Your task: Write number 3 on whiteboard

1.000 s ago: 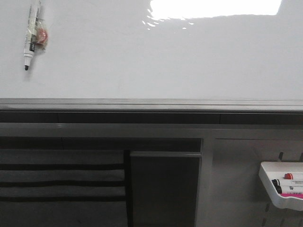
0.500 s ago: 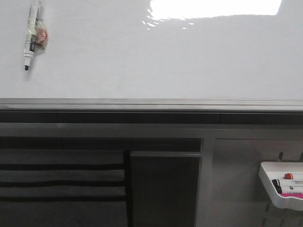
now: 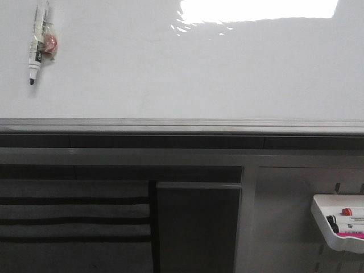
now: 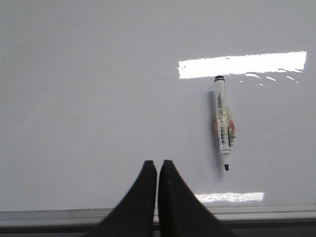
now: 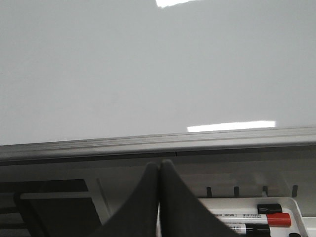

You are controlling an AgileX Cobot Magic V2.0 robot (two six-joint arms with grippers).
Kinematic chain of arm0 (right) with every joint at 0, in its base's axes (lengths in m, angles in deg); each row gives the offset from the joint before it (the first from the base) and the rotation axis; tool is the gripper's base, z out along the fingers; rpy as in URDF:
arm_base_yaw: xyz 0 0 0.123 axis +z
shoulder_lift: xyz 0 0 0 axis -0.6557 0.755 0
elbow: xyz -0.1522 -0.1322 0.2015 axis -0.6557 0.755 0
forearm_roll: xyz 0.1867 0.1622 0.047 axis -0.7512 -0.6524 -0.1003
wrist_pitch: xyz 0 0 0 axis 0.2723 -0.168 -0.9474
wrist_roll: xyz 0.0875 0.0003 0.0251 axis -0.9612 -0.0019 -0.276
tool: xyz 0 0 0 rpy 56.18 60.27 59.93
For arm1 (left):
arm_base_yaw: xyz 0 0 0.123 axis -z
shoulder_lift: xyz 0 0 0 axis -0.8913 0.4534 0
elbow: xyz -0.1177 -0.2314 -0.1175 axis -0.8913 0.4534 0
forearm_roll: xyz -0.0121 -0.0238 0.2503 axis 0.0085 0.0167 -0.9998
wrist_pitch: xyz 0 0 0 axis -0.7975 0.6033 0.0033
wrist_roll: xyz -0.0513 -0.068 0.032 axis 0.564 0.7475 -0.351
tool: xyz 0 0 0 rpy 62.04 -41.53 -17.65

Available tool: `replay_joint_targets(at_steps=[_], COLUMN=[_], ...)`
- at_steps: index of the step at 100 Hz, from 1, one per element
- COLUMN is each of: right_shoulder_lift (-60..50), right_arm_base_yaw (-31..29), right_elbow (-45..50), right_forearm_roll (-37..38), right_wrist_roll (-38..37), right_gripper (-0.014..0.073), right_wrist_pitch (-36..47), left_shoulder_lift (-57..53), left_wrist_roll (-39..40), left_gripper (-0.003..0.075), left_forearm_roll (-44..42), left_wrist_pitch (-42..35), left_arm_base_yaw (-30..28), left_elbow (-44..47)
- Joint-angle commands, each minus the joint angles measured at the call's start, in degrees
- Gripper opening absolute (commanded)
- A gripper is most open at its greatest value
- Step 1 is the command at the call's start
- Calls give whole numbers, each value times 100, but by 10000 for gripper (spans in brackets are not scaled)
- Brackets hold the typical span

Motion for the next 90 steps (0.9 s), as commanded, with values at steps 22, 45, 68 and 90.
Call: replay_joint_targets(at_steps=[22,45,68,90], right_shoulder_lift=[-97,-86,292,1634], right_arm_base_yaw=[-40,-40,-40,-40], right_elbow=[162,-36,-1318,-2841], right_forearm_roll=[-11,-50,-50,73], right_wrist_roll=[37,37,37,169], right_gripper=[-69,-69,-69,-69], right_wrist_pitch=[430,780,23,-1367], left_shoulder_lift=[-165,-165,117,1367], left_wrist_roll=[58,58,58,-20], left_gripper=[-20,-20,-20,-20], left_forearm_roll=[34,157,444,373], left_wrist_pitch=[-432,-284,1183,2801], left_arm_base_yaw=[4,4,17,17], left_elbow=[38,-64,-1362,-2825])
